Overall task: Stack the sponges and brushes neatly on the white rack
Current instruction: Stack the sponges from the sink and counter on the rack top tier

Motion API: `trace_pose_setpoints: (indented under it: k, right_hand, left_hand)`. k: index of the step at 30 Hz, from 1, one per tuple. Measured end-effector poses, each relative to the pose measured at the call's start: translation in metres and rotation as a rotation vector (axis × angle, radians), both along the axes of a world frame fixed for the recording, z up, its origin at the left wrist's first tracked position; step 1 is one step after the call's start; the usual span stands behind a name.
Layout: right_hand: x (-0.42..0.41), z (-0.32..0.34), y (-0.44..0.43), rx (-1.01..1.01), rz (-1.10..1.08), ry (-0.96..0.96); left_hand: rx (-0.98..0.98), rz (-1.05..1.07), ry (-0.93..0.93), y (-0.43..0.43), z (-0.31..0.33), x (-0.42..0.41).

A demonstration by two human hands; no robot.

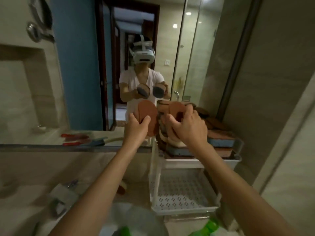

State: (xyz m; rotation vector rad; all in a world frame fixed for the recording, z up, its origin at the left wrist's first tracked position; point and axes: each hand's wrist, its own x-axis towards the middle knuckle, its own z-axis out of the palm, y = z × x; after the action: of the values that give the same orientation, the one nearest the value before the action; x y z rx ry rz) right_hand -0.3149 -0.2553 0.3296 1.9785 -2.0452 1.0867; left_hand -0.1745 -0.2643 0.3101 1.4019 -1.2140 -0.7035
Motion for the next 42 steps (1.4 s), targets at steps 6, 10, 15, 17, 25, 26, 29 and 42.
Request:
trace_pose_setpoints:
  k: [6,10,15,17,25,26,29,42]
  right_hand:
    - [-0.069,0.026,-0.055,0.117,-0.129,-0.046]
    - [-0.085,0.03,-0.089,0.21,-0.162,-0.001]
    - [-0.084,0.015,-0.124,0.278,-0.095,-0.061]
    - [-0.081,0.01,-0.129,0.258,-0.08,-0.052]
    - [-0.078,0.016,-0.137,0.226,-0.076,0.047]
    - [-0.076,0.016,-0.139,0.227,-0.068,0.046]
    - [-0.071,0.012,-0.146,0.225,-0.04,0.068]
    - [-0.075,-0.002,-0.154,0.254,0.054,0.236]
  left_hand:
    - [0.158,-0.201,0.064,-0.058,0.03,-0.042]
    - [0.206,-0.239,0.025,-0.096,0.03,-0.054]
    - [0.211,-0.229,-0.035,-0.125,0.022,-0.064]
    - [0.232,-0.236,-0.059,-0.131,0.018,-0.066]
    - [0.234,-0.219,-0.245,-0.134,0.009,-0.067]
    - [0.234,-0.22,-0.279,-0.134,0.009,-0.067]
    - [0.253,-0.226,-0.312,-0.134,0.008,-0.067]
    - [0.235,-0.266,-0.204,-0.134,0.002,-0.065]
